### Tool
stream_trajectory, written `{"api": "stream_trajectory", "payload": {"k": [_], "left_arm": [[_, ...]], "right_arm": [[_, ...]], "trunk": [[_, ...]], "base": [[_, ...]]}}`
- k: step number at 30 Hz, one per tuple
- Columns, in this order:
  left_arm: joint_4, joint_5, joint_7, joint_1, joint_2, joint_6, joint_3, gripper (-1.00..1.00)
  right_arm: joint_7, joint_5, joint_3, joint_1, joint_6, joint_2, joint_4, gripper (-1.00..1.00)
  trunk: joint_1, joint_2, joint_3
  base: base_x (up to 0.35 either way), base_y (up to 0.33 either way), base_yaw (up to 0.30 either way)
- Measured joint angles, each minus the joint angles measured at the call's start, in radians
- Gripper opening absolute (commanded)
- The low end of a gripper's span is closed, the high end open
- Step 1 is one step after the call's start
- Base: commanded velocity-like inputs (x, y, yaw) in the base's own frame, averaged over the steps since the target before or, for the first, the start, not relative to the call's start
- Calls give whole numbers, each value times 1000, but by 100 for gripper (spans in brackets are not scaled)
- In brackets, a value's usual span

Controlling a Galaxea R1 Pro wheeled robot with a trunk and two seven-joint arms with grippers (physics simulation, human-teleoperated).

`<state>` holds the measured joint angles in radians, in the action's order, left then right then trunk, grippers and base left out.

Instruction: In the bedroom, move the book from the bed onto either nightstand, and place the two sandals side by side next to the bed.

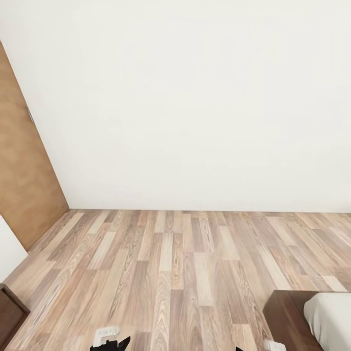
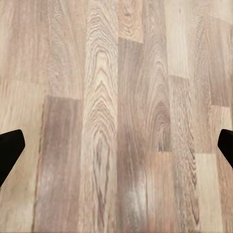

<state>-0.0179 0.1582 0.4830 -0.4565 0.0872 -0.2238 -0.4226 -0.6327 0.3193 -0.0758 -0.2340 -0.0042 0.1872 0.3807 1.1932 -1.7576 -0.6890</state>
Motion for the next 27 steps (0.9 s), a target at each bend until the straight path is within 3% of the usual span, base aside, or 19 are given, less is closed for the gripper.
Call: {"api": "stream_trajectory", "payload": {"k": [27], "left_arm": [[0,0,0,0,0,0,0,100]], "right_arm": [[0,0,0,0,0,0,1,100]], "trunk": [[0,0,0]], "base": [[332,0,0]]}}
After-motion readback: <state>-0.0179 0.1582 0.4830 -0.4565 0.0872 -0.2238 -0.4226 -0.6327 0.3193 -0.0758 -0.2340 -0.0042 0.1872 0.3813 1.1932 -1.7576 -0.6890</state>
